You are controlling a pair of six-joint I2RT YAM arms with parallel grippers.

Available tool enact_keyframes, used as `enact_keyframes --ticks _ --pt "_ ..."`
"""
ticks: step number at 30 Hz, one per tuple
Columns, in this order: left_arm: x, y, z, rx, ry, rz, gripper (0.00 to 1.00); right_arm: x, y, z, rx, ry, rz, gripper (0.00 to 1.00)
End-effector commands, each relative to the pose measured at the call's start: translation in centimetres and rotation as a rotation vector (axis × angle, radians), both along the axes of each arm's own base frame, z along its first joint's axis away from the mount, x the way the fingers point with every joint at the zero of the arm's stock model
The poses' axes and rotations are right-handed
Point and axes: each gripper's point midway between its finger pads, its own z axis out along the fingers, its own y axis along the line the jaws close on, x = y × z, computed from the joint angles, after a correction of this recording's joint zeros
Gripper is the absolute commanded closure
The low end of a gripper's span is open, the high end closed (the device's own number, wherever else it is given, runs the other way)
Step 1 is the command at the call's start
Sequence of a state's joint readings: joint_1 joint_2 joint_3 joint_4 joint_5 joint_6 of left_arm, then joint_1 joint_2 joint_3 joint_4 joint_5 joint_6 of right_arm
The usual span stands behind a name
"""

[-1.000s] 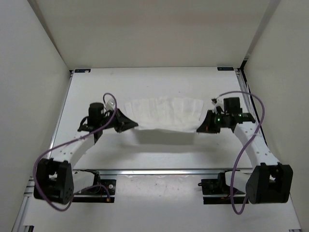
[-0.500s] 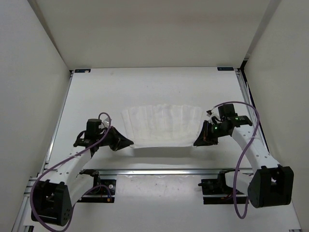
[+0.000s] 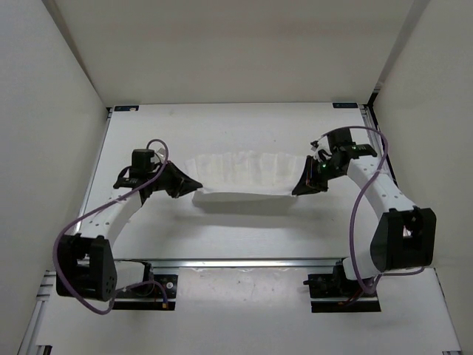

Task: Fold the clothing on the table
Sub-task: Fold the skirt

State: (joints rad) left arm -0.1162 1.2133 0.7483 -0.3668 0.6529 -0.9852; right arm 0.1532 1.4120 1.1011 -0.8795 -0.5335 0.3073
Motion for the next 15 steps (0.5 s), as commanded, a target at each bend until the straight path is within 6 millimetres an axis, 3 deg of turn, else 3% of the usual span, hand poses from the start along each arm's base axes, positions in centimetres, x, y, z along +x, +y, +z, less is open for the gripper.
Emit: enact_keyframes --ticks 1,6,11,15 --pt "4.6 3.1 0.1 0.102 -0.067 0.151 1.0 3.6 -2.3 0.3 -0.106 -0.076 -0.045 1.0" --pt "7.3 3.3 -0.8 0.128 -0.067 0.175 1.0 6.9 -2.7 -0.2 -0.095 -0.076 -0.067 1.0" --pt "9.7 3.0 0.0 0.11 -0.088 0.18 1.0 9.3 -2.6 0.6 -0.111 -0.094 -0.047 1.0" --pt "8.8 2.4 0.8 0.108 -0.113 0.157 1.0 7.9 -2.6 0.0 -0.113 -0.054 -0.042 1.0"
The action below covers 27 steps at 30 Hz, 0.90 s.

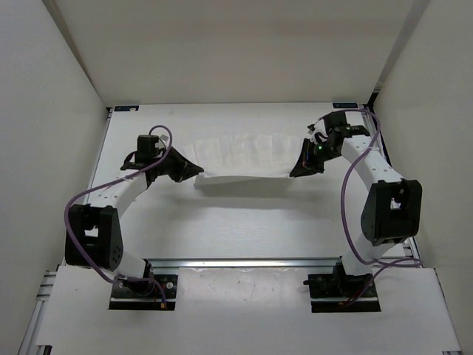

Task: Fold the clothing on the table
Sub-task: Fold the skirt

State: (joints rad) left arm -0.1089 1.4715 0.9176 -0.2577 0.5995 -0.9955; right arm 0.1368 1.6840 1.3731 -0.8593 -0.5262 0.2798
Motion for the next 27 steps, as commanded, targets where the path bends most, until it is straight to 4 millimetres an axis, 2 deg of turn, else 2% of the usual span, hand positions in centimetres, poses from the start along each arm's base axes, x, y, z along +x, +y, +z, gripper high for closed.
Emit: enact_keyframes --ticks 1,2,3,6,8,9,11,13,14,16,17,19,20,22,23,24,25,26,27 --pt "1.0 2.3 1.7 0.081 -0.093 0.106 1.0 -0.6 -3.1 -0.5 -0.097 -0.009 -0.046 1.0" --pt "-0.1 1.9 1.1 0.077 -0.082 0.085 1.0 -1.9 -3.1 -1.1 -0.106 0.014 -0.043 1.0" --pt "-0.8 1.7 1.7 0.075 -0.097 0.082 1.0 -2.2 -3.0 -0.6 -0.111 -0.015 -0.033 1.0" --pt "-3.8 1.3 1.9 0.089 -0.1 0.064 1.0 -5.9 -3.2 -1.7 -0.151 0.007 -0.025 1.0" --pt "-5.1 1.8 2.6 0.144 -0.132 0.076 1.0 -7.8 -3.1 -1.2 -0.166 -0.03 -0.02 1.0" --pt "-5.9 2.1 2.2 0.166 -0.116 0.077 1.0 -8.8 -3.1 -1.8 -0.162 -0.005 -0.03 1.0" --pt "-6.9 2.7 2.6 0.19 -0.129 0.093 1.0 -9.9 -3.2 -1.0 -0.148 -0.027 -0.047 1.0" --pt "-7.3 2.8 1.8 0.203 -0.111 0.093 1.0 -10.4 -3.2 -0.7 -0.115 -0.02 -0.065 0.99" --pt "-7.5 2.9 1.1 0.203 -0.086 0.092 1.0 -10.1 -3.3 -0.5 -0.105 -0.029 -0.074 1.0" --pt "-6.3 2.4 1.3 0.177 -0.092 0.091 1.0 -9.1 -3.3 0.3 -0.085 -0.047 -0.078 1.0" --pt "-5.7 2.2 1.4 0.163 -0.09 0.091 1.0 -8.4 -3.5 0.1 -0.088 -0.037 -0.086 1.0" --pt "-3.7 1.8 1.6 0.152 -0.083 0.086 1.0 -5.8 -3.5 0.8 -0.083 -0.075 -0.087 1.0" --pt "-2.8 2.3 1.6 0.17 -0.084 0.104 1.0 -5.1 -3.3 0.1 -0.083 -0.049 -0.083 1.0" --pt "-0.2 2.5 0.9 0.194 -0.058 0.113 0.99 -2.3 -3.0 -0.8 -0.061 -0.029 -0.079 1.0" --pt "0.9 2.6 1.4 0.206 -0.07 0.12 1.0 -0.4 -2.7 0.0 -0.046 -0.075 -0.075 1.0" --pt "1.7 3.0 0.0 0.233 -0.029 0.135 0.99 0.7 -2.6 -1.2 -0.052 -0.042 -0.076 0.99" --pt "2.8 3.8 -1.1 0.248 0.005 0.163 0.99 2.5 -2.4 -1.6 -0.054 -0.04 -0.073 1.0" --pt "3.9 3.7 -2.2 0.25 0.029 0.17 0.98 4.4 -2.4 -0.8 -0.061 -0.079 -0.072 1.0" --pt "4.9 4.2 -2.3 0.243 0.032 0.197 0.97 5.3 -2.4 -2.8 -0.071 -0.026 -0.079 1.0"
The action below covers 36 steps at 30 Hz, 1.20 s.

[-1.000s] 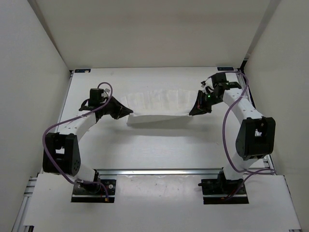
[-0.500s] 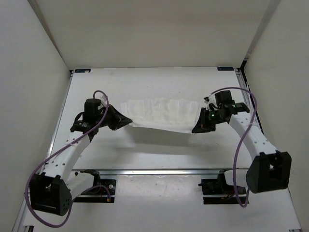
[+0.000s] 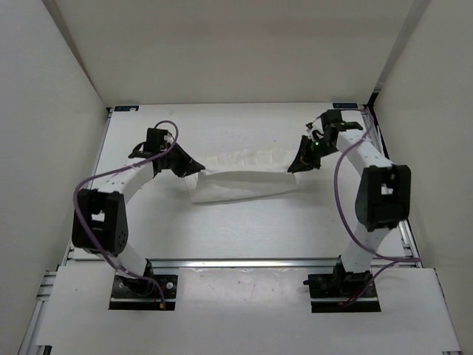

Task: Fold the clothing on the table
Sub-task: Fold the skirt

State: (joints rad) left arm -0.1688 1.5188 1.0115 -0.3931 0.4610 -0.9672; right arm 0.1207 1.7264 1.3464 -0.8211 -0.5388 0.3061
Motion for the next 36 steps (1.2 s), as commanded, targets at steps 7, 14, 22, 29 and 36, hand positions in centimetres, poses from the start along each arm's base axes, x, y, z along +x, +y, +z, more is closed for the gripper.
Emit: enact_keyframes --ticks 7,14,22,29,36 --pt "10.7 5.1 -4.0 0.072 -0.022 0.267 0.56 15.1 -3.0 -2.3 -0.063 -0.113 -0.113 0.76" --pt "13.8 5.9 0.9 -0.014 -0.159 0.314 0.4 17.7 -2.2 3.3 -0.031 -0.33 -0.093 0.43" --pt "9.6 0.2 4.7 -0.107 -0.245 0.137 0.51 13.2 -3.3 3.9 -0.32 -0.419 -0.078 0.13" --pt "5.1 0.6 0.7 0.144 -0.204 0.066 0.76 8.0 -7.8 -0.4 -0.365 -0.255 -0.148 0.12" --pt "5.0 5.3 -2.3 0.467 -0.181 0.09 0.5 7.3 -9.9 -2.2 -0.22 -0.263 -0.136 0.11"
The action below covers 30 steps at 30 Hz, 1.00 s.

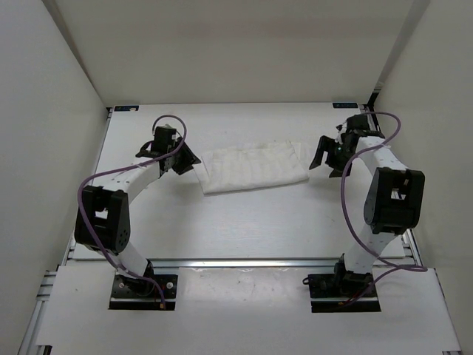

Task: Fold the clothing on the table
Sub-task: Fold the skirt

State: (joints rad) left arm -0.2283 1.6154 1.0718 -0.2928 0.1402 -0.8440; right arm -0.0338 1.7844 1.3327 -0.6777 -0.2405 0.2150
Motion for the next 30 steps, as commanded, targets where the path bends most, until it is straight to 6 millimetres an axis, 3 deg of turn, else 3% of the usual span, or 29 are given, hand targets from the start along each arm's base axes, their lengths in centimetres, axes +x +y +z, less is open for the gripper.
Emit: enact_keyframes --ticks 1,4,9,13,24,27,28,30 --pt "-0.2 3.6 -0.9 0.183 0.0 0.023 0.5 2.3 0.4 2.2 0.1 -0.147 0.087 0.11" --pt "0.2 4.3 -2.4 0.145 0.026 0.048 0.49 3.4 0.0 1.7 0.179 -0.14 0.083 0.11" --pt "-0.6 3.4 -3.9 0.103 0.068 0.04 0.49 5.4 0.4 -0.3 0.313 -0.116 0.079 0.11" --pt "-1.4 3.2 -3.9 0.103 0.074 0.03 0.49 7.1 2.1 -0.5 0.357 -0.132 0.12 0.13" --pt "-2.0 3.5 -3.5 0.117 0.077 0.032 0.49 9.8 6.6 -3.6 0.366 -0.088 0.198 0.19" --pt "-2.3 3.5 -3.8 0.124 0.083 0.03 0.49 10.3 7.0 -3.9 0.369 -0.083 0.215 0.25" --pt "-2.3 3.6 -3.6 0.124 0.077 0.031 0.49 10.2 6.9 -4.6 0.372 -0.061 0.209 0.31" --pt "-2.6 3.8 -3.9 0.122 0.082 0.037 0.49 10.1 7.9 -4.5 0.379 -0.05 0.223 0.54"
